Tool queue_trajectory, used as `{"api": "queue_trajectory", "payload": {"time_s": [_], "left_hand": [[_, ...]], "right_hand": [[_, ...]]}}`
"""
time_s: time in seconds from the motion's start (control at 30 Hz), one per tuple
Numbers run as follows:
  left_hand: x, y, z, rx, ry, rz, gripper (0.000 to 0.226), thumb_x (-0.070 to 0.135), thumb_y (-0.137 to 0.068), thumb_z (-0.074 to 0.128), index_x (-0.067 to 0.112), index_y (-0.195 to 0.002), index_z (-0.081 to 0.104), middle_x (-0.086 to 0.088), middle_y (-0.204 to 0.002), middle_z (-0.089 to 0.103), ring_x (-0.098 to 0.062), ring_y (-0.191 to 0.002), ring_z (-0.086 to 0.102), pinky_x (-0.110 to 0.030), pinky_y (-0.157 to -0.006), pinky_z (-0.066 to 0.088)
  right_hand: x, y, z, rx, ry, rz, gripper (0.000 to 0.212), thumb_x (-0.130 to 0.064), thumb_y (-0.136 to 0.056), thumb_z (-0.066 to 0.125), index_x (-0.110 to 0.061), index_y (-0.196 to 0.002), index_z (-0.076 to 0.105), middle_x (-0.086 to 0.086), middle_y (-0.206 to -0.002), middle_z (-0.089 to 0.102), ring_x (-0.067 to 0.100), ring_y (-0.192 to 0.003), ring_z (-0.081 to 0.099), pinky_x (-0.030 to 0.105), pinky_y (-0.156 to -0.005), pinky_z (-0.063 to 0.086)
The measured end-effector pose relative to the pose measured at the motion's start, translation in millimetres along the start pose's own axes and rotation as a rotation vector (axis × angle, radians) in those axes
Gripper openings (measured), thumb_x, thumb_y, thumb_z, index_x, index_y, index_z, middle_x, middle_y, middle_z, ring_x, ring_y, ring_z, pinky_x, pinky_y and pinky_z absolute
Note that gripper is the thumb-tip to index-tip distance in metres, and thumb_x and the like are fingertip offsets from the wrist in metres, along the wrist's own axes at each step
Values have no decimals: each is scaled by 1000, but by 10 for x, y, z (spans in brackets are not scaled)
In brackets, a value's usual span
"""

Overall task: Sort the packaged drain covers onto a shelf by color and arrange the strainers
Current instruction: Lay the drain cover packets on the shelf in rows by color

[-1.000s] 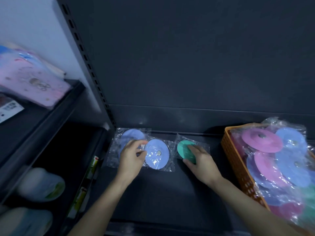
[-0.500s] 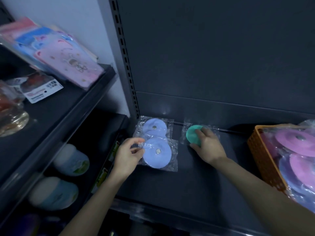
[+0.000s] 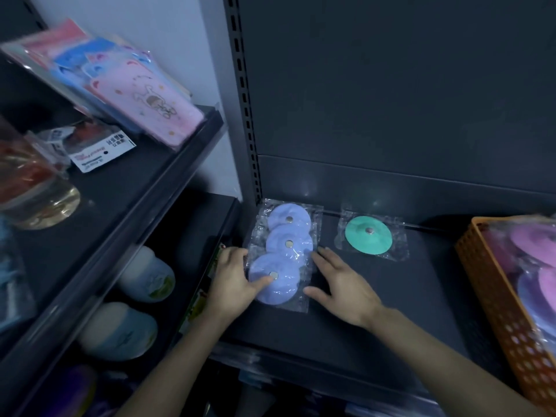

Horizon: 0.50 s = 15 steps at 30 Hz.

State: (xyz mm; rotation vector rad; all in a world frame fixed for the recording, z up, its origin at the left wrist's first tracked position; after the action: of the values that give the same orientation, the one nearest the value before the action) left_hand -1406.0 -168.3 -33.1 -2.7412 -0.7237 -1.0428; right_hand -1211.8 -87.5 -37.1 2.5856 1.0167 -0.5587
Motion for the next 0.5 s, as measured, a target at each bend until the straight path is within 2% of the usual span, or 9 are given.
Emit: {"api": "queue_trajectory", "payload": {"time_s": [0.07,0.13,0.23,0.33,0.43,0.5], "left_hand": [[51,-15,61,-77,9,40,82,35,-75,76,10,-142,35,-9,-150,25,-20,-137,31,-15,-101,22],[78,-55,133,-155,4,69,83,37,-80,71,15,-147,28,-7,-157,14,-17,-143,22,-18,-105,20],[120,-126,152,-218,0,83,79,45,-80,67,16,-146,34,-4,-158,13,-15,-143,21,-19,-107,20],[122,-211,132,-216,-21,109,87,61,-70,59,17,-143,40,-5,-158,18,-13,-143,22,-24,-113,24],[104,-253,88,-204,-60,92,72,41,-79,69,10,-139,43,-7,-158,14,-15,-143,22,-20,-106,23],[86,-276,85,-177,-74,116,74,37,-81,68,11,-142,38,-4,-159,9,-14,-143,23,-20,-106,24]], "right_hand": [[-12,-8,48,-15,14,22,81,-52,-89,51,-20,-150,9,0,-159,7,11,-145,3,22,-114,12],[-30,-12,56,-8,28,40,82,-50,-90,51,-15,-150,8,3,-159,9,13,-146,4,20,-114,8],[-87,-7,43,13,10,67,81,-49,-92,48,-12,-150,6,7,-158,13,15,-145,7,21,-114,6],[-136,-9,65,32,-2,71,80,-51,-93,43,-11,-150,3,9,-157,16,16,-145,9,24,-116,2],[-141,-13,81,36,-27,78,77,-52,-94,41,-13,-151,6,8,-156,18,15,-145,9,23,-115,0],[-117,-14,62,39,-55,97,76,-50,-94,42,-13,-151,7,7,-157,17,14,-145,10,21,-114,4]]}}
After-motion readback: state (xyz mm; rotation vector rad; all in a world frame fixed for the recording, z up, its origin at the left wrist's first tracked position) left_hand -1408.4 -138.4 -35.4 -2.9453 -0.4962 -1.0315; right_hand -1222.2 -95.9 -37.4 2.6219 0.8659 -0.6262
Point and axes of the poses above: each hand's wrist, its own y-axis away from the middle knuckle, its own z-axis out of the palm, x = y × z, the point moved 6 cm from there along -y, towards the middle knuckle
